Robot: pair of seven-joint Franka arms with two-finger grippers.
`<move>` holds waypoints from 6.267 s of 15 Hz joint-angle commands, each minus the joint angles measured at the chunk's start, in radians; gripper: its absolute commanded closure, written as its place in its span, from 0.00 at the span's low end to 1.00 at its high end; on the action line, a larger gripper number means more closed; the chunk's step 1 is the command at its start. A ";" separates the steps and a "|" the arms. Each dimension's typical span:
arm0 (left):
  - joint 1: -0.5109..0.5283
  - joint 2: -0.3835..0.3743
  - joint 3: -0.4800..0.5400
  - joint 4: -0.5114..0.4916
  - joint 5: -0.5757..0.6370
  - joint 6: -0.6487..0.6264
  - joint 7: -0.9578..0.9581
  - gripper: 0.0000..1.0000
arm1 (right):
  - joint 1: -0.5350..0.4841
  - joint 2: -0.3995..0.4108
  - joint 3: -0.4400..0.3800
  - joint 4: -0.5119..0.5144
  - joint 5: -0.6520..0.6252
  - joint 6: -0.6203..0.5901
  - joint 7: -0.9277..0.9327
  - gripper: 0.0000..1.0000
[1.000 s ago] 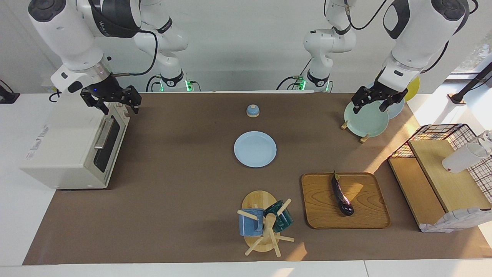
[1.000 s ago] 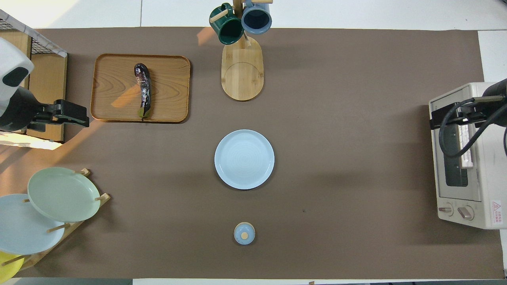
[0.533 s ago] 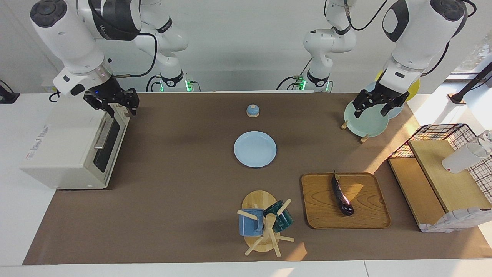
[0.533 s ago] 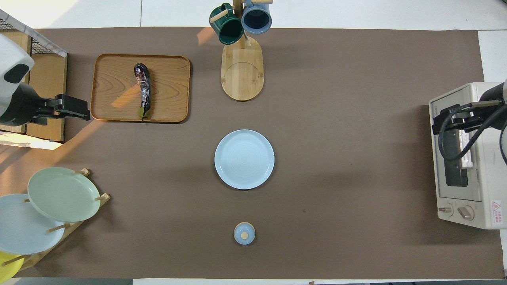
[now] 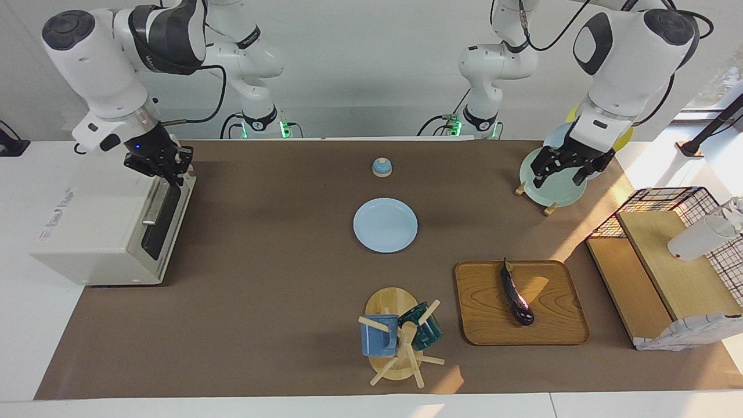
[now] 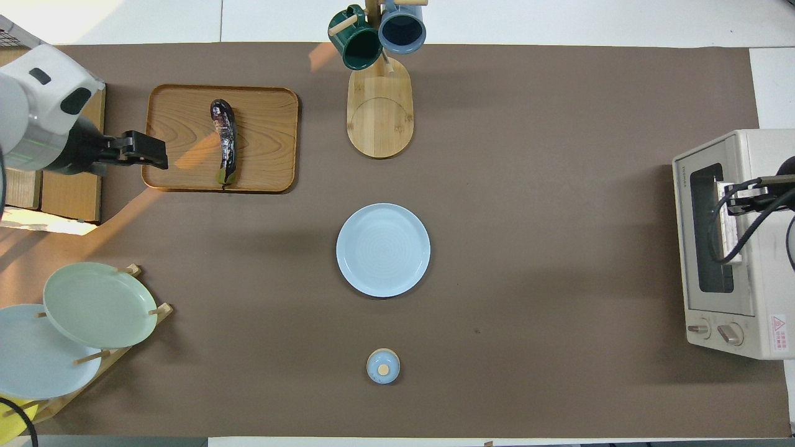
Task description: Put eggplant into oven
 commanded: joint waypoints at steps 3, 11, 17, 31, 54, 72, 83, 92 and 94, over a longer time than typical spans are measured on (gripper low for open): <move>-0.007 0.217 0.003 0.052 0.013 0.187 0.057 0.00 | -0.005 -0.008 0.009 -0.127 -0.139 0.124 0.152 1.00; -0.036 0.398 0.003 0.042 0.011 0.450 0.060 0.00 | -0.011 0.020 0.009 -0.205 -0.183 0.191 0.109 1.00; -0.052 0.393 0.003 -0.012 0.010 0.500 0.065 0.20 | -0.014 0.020 0.010 -0.244 -0.164 0.249 -0.008 1.00; -0.053 0.282 -0.018 0.052 -0.054 0.274 0.061 1.00 | 0.058 0.142 0.012 -0.368 0.026 0.608 0.060 1.00; -0.530 0.136 -0.029 -0.342 -0.088 0.574 -0.420 1.00 | 0.189 0.221 0.036 -0.227 0.198 0.525 0.219 0.83; -0.096 0.039 -0.018 -0.028 -0.044 0.080 -0.049 0.00 | 0.667 0.567 0.043 0.407 0.087 0.212 0.732 0.00; -0.003 -0.157 -0.018 -0.124 -0.010 -0.126 0.047 0.00 | 0.811 0.563 0.044 0.164 0.078 0.555 0.871 0.17; -0.010 -0.159 -0.018 -0.098 -0.012 -0.133 0.047 0.00 | 0.844 0.538 0.044 0.075 0.075 0.655 0.871 0.34; -0.010 -0.156 -0.017 -0.080 -0.012 -0.159 0.047 0.00 | 0.847 0.528 0.044 0.048 0.075 0.672 0.871 0.34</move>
